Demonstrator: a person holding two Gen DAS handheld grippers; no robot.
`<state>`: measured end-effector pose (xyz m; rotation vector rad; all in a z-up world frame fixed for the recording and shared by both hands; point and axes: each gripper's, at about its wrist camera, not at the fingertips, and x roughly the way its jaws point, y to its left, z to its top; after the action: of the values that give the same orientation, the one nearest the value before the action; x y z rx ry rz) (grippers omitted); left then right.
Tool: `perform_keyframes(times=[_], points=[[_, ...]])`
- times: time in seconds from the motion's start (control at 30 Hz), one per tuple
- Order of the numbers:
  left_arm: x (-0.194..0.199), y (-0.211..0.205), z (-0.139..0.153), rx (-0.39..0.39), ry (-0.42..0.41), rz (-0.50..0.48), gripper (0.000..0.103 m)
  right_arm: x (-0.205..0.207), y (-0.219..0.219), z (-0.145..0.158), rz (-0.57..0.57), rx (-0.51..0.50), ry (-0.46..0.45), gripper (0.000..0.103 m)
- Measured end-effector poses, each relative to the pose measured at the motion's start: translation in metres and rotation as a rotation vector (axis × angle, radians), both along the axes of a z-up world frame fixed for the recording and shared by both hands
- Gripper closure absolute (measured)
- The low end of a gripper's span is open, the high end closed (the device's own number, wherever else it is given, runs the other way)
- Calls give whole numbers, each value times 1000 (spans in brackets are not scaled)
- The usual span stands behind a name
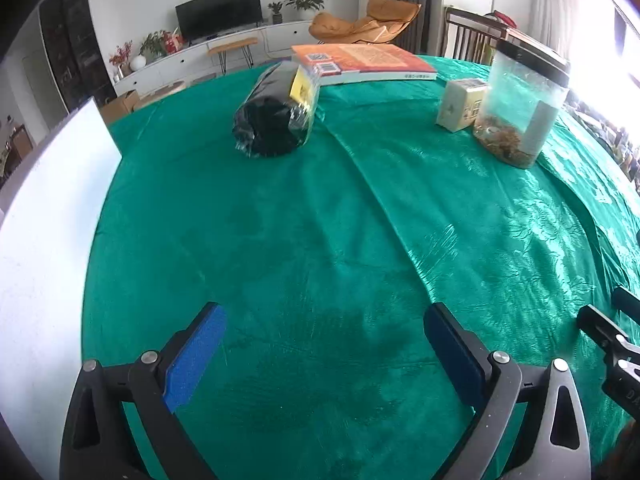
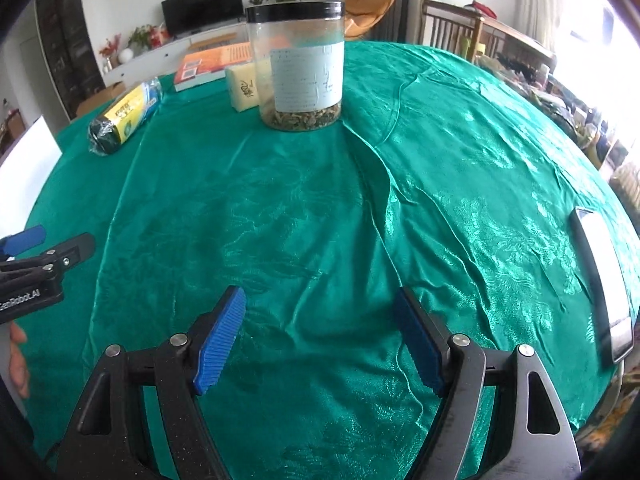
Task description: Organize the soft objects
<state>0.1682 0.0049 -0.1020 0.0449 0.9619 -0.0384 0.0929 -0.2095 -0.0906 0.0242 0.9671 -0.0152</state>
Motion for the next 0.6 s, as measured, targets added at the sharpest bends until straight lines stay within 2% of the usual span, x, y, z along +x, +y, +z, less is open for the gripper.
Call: perform_keyframes(times=[0.07, 0.6], points=[[-4, 7, -4, -43, -26, 17, 2, 0, -1, 0, -2, 2, 0, 24], [-1, 7, -5, -32, -19, 16, 0, 2, 2, -2, 7, -10, -1, 16]])
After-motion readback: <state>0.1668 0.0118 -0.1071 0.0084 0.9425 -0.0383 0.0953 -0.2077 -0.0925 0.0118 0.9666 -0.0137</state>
